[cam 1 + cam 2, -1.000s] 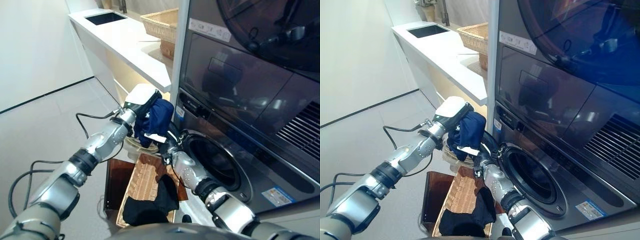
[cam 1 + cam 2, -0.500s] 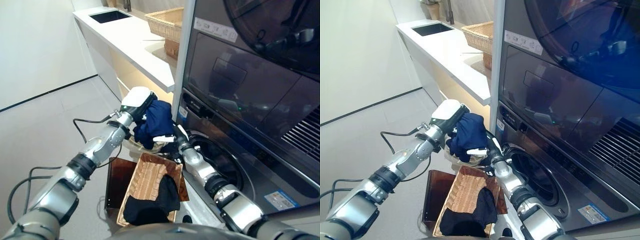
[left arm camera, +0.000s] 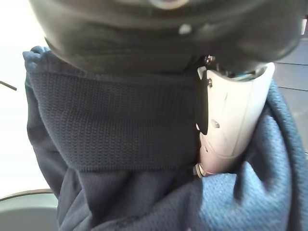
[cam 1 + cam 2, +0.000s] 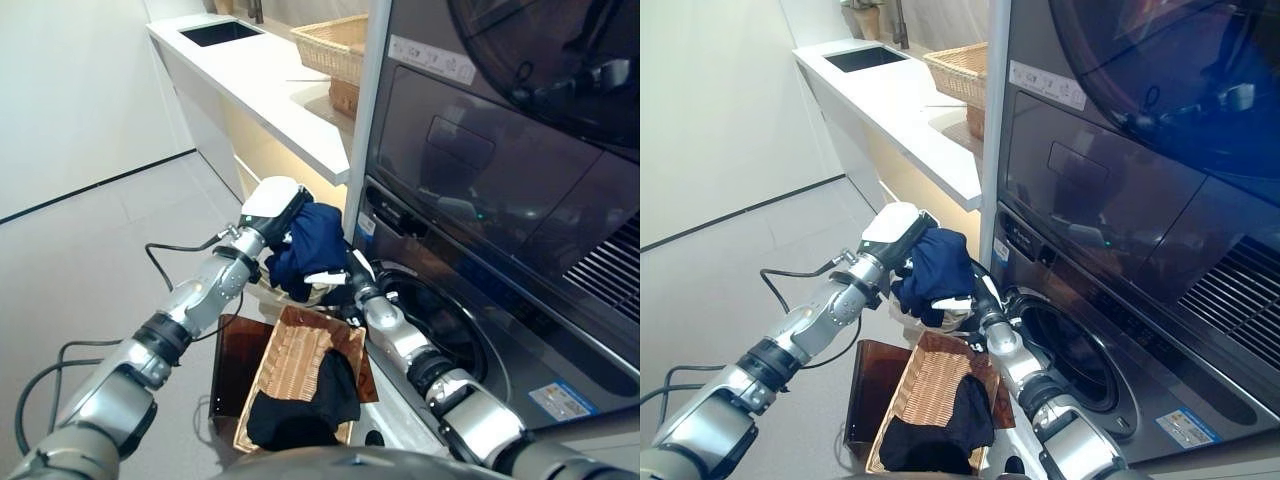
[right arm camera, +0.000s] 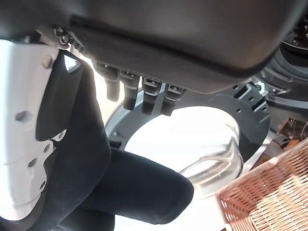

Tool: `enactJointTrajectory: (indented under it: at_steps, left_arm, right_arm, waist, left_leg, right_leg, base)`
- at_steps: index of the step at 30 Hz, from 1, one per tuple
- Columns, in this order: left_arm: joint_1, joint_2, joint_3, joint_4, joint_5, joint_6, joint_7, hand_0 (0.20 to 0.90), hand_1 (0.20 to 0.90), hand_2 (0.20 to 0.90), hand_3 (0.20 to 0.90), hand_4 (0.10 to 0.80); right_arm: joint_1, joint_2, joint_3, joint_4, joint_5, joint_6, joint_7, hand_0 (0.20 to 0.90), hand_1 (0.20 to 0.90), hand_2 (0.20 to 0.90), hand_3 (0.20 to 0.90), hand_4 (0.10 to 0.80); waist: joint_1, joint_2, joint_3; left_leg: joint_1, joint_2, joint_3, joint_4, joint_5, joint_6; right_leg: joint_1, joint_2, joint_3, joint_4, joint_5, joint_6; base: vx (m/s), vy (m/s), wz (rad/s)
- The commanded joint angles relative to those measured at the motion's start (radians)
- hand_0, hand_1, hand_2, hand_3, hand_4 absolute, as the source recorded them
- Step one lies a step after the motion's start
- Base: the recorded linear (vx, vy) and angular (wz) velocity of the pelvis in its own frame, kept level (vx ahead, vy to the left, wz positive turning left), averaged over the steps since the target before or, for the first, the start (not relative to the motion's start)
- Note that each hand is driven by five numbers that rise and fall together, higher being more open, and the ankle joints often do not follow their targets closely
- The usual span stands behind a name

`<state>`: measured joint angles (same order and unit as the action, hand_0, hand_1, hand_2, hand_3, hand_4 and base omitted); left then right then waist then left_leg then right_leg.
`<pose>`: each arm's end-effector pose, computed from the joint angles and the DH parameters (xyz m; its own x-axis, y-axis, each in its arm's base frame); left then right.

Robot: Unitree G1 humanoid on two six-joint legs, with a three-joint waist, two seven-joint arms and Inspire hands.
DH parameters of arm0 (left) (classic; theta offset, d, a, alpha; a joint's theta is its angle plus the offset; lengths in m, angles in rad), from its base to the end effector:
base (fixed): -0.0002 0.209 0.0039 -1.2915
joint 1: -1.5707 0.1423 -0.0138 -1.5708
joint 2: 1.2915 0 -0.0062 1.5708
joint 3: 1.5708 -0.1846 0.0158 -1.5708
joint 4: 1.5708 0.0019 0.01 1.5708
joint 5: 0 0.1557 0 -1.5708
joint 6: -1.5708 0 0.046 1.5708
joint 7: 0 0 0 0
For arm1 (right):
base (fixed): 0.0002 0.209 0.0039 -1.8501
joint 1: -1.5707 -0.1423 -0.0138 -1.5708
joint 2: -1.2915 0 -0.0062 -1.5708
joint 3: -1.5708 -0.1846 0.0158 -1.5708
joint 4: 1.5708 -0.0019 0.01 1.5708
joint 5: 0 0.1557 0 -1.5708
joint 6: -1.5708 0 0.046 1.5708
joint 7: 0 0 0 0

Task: Pick up the clothes and place them into the washing machine

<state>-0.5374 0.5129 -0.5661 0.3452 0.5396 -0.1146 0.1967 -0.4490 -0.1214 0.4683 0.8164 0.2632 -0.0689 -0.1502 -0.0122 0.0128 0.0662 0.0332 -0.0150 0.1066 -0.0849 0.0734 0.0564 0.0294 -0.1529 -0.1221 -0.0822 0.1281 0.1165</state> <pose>0.2988 0.1414 0.0828 0.8871 -0.4426 0.1308 0.0332 0.3438 0.9385 0.2708 -0.0979 -0.0179 0.9134 0.1842 -0.3631 -0.2475 0.9593 -0.1359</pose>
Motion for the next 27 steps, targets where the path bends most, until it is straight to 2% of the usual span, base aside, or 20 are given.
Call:
enactJointTrajectory:
  at_steps: [1, 16, 27]
  left_arm:
    - [-0.095, -0.017, 0.078, -0.008, -0.009, -0.035, 0.061, 0.2, 0.2, 0.2, 0.2, 0.3]
    - [-0.097, -0.04, 0.065, -0.005, -0.054, -0.051, 0.045, 0.2, 0.2, 0.2, 0.2, 0.3]
    - [-0.069, -0.077, 0.095, -0.061, -0.262, -0.084, -0.007, 0.2, 0.2, 0.2, 0.2, 0.3]
  right_arm:
    - [-0.152, 0.046, -0.023, -0.036, 0.025, -0.112, 0.017, 0.9, 0.9, 0.9, 0.9, 0.8]
    - [-0.168, 0.063, 0.002, -0.04, 0.087, -0.113, 0.059, 0.9, 0.9, 0.9, 0.9, 0.8]
    - [-0.184, 0.075, -0.036, -0.002, 0.173, -0.123, 0.076, 0.9, 0.9, 0.9, 0.9, 0.8]
  waist:
    - [0.016, -0.02, -0.101]
    - [0.017, -0.022, -0.103]
    - [0.024, -0.021, -0.106]
  left_leg:
    - [-0.002, -0.01, 0.009, 0.004, -0.063, -0.039]
    - [0.004, -0.009, 0.009, 0.005, -0.065, -0.038]
    - [0.003, -0.011, 0.006, 0.005, -0.062, -0.038]
  right_leg:
    - [-0.025, -0.052, 0.001, 0.089, -0.085, 0.036]
    - [-0.02, -0.05, 0.004, 0.089, -0.087, 0.034]
    - [-0.017, -0.052, 0.001, 0.088, -0.085, 0.033]
  base:
    - [0.0, 0.0, 0.0]
    - [0.0, 0.0, 0.0]
    - [0.0, 0.0, 0.0]
